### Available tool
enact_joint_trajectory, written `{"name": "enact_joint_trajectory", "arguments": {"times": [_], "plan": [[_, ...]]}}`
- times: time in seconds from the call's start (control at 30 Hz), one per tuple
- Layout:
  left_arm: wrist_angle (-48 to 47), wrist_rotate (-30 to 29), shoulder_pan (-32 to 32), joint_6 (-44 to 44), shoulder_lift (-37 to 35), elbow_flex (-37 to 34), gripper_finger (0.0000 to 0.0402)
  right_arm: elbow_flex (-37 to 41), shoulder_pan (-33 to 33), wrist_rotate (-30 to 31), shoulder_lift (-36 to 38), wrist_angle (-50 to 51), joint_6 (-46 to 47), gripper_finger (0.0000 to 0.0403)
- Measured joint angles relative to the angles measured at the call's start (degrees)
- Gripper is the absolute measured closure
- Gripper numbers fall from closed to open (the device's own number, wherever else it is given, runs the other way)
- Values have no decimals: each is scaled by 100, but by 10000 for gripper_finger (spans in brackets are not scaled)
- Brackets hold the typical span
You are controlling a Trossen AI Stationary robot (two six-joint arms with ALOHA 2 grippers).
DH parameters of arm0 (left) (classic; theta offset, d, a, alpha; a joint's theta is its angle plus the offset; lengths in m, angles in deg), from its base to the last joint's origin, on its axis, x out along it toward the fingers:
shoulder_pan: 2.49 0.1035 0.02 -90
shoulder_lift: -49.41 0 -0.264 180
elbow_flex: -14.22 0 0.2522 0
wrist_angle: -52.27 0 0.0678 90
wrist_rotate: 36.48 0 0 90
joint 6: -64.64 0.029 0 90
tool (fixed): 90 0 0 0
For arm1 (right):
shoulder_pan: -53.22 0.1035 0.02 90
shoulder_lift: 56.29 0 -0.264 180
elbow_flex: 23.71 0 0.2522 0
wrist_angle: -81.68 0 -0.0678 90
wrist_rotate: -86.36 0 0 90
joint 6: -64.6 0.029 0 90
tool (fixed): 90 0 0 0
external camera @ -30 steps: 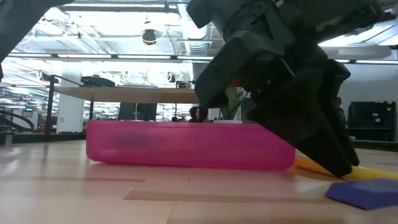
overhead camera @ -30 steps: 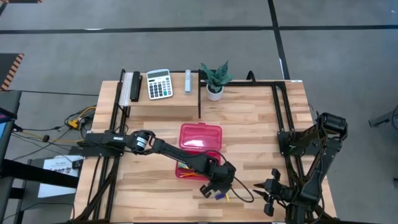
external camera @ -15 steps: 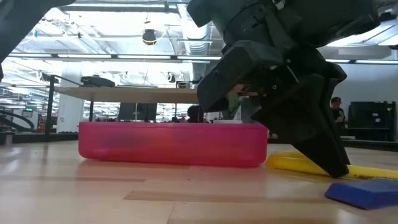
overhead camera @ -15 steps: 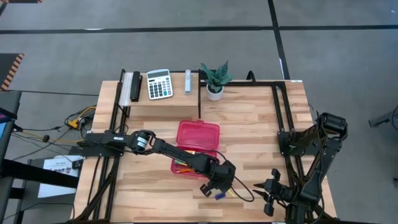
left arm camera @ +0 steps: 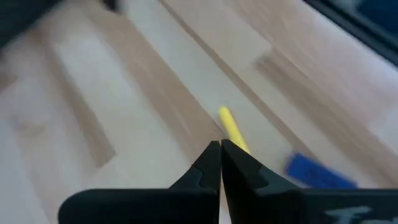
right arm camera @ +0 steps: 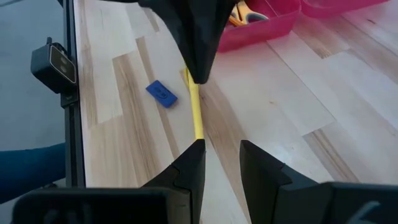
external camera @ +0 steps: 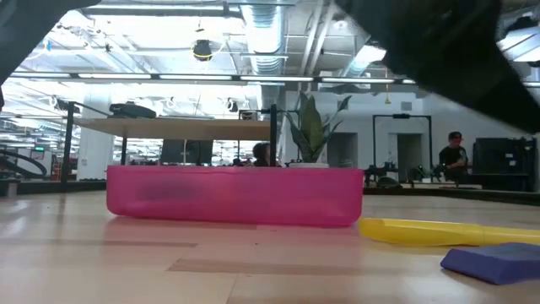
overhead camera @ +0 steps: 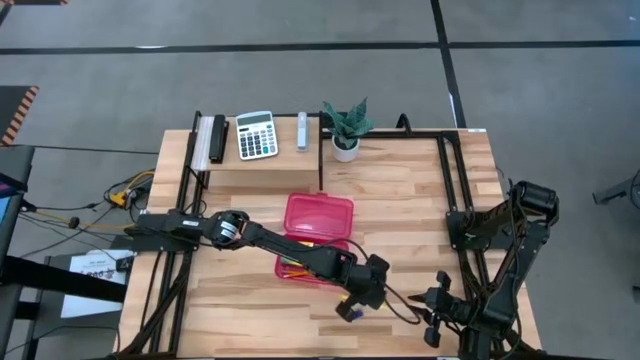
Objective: Pack school essentials
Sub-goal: Put the yellow pen into the red supply box
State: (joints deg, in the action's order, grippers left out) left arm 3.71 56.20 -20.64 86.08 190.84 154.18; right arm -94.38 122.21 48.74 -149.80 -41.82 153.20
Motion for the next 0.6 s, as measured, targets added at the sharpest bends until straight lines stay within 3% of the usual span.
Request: {"name": "enact_joint_trajectory", "arguments": {"times": [0.13, 0.23, 0.47, 0.6], "plan": [[177, 181, -20, -600, -1, 3, 395, 0, 0, 0, 0, -14, 0, 295], [217, 225, -115, -933, 102, 8, 366, 0, 4, 0, 0, -21, -2, 295], [254, -993, -427, -1162, 456, 7, 253, 0, 3, 0, 0, -12, -19, 295], [384, -1338, -483, -1511, 601, 3, 216, 0, 39, 0, -2, 9, -17, 295]]}}
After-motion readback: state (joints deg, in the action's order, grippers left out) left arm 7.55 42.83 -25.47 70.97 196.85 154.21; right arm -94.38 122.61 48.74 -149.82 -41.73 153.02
